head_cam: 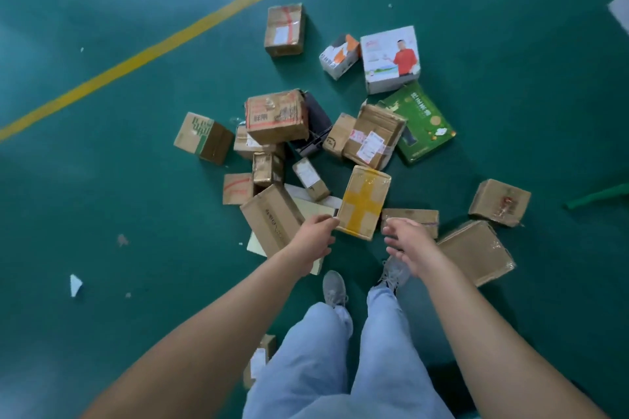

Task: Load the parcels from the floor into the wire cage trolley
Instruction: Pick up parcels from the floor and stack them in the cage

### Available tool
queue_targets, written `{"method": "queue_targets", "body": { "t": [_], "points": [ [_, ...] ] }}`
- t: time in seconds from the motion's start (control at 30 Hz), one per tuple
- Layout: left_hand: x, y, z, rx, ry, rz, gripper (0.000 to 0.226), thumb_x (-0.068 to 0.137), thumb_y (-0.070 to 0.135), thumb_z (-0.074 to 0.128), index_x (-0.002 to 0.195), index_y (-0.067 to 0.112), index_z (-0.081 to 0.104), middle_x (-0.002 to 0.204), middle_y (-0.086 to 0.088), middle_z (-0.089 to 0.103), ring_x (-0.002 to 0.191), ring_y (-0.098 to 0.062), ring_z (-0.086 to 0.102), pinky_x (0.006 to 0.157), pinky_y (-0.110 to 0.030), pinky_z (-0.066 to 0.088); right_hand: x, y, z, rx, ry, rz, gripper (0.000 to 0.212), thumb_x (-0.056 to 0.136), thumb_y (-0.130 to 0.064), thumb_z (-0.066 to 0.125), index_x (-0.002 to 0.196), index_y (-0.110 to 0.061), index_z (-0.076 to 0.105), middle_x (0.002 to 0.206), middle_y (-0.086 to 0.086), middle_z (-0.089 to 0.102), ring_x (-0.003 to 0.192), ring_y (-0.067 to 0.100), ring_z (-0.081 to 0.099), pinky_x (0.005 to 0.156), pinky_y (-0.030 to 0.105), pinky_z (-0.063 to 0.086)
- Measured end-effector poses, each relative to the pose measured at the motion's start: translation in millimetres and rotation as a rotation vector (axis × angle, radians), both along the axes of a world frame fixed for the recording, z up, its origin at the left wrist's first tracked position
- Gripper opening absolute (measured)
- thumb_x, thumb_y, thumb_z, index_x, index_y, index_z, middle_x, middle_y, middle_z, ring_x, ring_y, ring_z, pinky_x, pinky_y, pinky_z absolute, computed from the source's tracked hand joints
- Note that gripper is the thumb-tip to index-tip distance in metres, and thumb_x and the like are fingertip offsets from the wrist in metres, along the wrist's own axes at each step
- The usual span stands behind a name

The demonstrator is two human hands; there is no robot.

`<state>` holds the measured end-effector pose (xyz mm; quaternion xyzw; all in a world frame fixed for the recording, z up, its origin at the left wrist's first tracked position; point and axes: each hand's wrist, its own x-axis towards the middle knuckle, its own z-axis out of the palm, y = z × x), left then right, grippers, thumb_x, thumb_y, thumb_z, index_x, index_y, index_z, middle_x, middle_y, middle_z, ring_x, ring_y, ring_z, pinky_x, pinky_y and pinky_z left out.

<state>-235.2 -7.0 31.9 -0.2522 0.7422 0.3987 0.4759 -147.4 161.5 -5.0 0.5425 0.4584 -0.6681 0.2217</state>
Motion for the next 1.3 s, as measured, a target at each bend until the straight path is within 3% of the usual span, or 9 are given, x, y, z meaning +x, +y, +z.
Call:
{"method": "queue_targets", "body": {
  "t": [0.23, 0.5, 0.6, 0.73, 0.83, 0.93, 1.03, 1.17, 1.3],
  "points": [
    [-24.1, -0.8, -144.2, -0.094, -0.038, -0.016, 0.030, 0.103, 0.034, 0.055, 0.128, 0.017, 0.053, 0.114, -0.008, 0.059, 0.097, -0.021, 0.056, 0.083, -0.035, 0.051, -28.5, 6.0, -135.3, -0.022, -0.116, 0.132, 0.022, 0.106, -0.024, 0.052, 0.120, -0.011, 0.061, 0.115, 0.013, 0.067, 0.094, 0.020, 0.058, 0.092, 0.039, 0.055],
    [-25.8, -11.3, -349.8, -0.171, -0.075, -0.124, 0.037, 0.103, 0.031, 0.054, 0.137, 0.016, 0.049, 0.090, -0.003, 0.053, 0.080, -0.018, 0.052, 0.076, -0.035, 0.047, -26.4, -14.7, -333.3, -0.054, -0.234, 0.173, 0.035, 0.106, -0.025, 0.052, 0.138, -0.011, 0.056, 0.117, 0.004, 0.064, 0.105, 0.018, 0.062, 0.088, 0.032, 0.054],
    [-25.0, -20.8, -410.1, -0.184, -0.065, -0.165, 0.051, 0.101, 0.031, 0.055, 0.148, 0.018, 0.039, 0.102, -0.005, 0.056, 0.076, -0.016, 0.051, 0.065, -0.030, 0.044, -25.8, -29.9, -387.9, -0.051, -0.268, 0.210, 0.036, 0.107, -0.026, 0.051, 0.139, -0.012, 0.054, 0.119, 0.006, 0.061, 0.104, 0.019, 0.061, 0.084, 0.031, 0.055],
    [-34.1, -28.9, -486.6, -0.217, 0.010, -0.242, 0.073, 0.101, 0.033, 0.058, 0.161, 0.019, 0.020, 0.159, -0.009, 0.032, 0.133, -0.031, 0.047, 0.091, -0.031, 0.039, -32.5, -45.7, -452.2, -0.015, -0.276, 0.230, 0.047, 0.107, -0.027, 0.051, 0.152, -0.017, 0.041, 0.148, 0.006, 0.047, 0.128, 0.024, 0.052, 0.107, 0.041, 0.050],
    [-42.9, -27.6, -527.2, -0.229, -0.002, -0.260, 0.070, 0.099, 0.038, 0.060, 0.158, 0.016, 0.028, 0.152, -0.010, 0.040, 0.131, -0.032, 0.050, 0.101, -0.039, 0.047, -38.0, -53.1, -481.7, -0.008, -0.252, 0.238, 0.051, 0.106, -0.031, 0.054, 0.152, -0.020, 0.038, 0.153, 0.003, 0.044, 0.132, 0.023, 0.047, 0.114, 0.044, 0.043],
    [-47.0, -26.1, -543.0, -0.162, -0.031, -0.231, 0.056, 0.098, 0.039, 0.063, 0.144, 0.016, 0.041, 0.131, -0.007, 0.054, 0.112, -0.025, 0.058, 0.083, -0.035, 0.050, -39.9, -55.2, -496.1, -0.003, -0.210, 0.210, 0.050, 0.103, -0.035, 0.057, 0.149, -0.022, 0.040, 0.149, 0.000, 0.048, 0.121, 0.019, 0.046, 0.115, 0.044, 0.039],
    [-54.2, -24.2, -526.7, -0.120, 0.025, -0.232, 0.056, 0.098, 0.041, 0.064, 0.142, 0.017, 0.039, 0.129, -0.004, 0.055, 0.105, -0.022, 0.058, 0.077, -0.032, 0.047, -40.1, -50.3, -485.4, 0.024, -0.170, 0.167, 0.070, 0.099, -0.047, 0.060, 0.157, -0.025, 0.027, 0.157, -0.001, 0.041, 0.139, 0.025, 0.042, 0.118, 0.049, 0.033],
    [-74.4, -14.9, -459.3, -0.078, 0.034, -0.239, 0.063, 0.096, 0.055, 0.061, 0.145, 0.026, 0.035, 0.130, -0.001, 0.054, 0.109, -0.024, 0.060, 0.093, -0.042, 0.053, -49.6, -34.2, -429.8, 0.058, -0.072, 0.089, 0.080, 0.094, -0.065, 0.056, 0.159, -0.031, 0.024, 0.160, -0.005, 0.037, 0.144, 0.026, 0.038, 0.120, 0.054, 0.027],
    [-87.6, 2.6, -362.6, -0.032, 0.052, -0.242, 0.071, 0.094, 0.065, 0.058, 0.150, 0.031, 0.031, 0.132, 0.002, 0.053, 0.112, -0.025, 0.059, 0.090, -0.043, 0.053, -59.8, -20.1, -343.9, 0.057, -0.017, 0.039, 0.104, 0.071, -0.084, 0.058, 0.158, -0.042, 0.018, 0.161, -0.003, 0.038, 0.141, 0.030, 0.042, 0.116, 0.061, 0.033]
  ]
}}
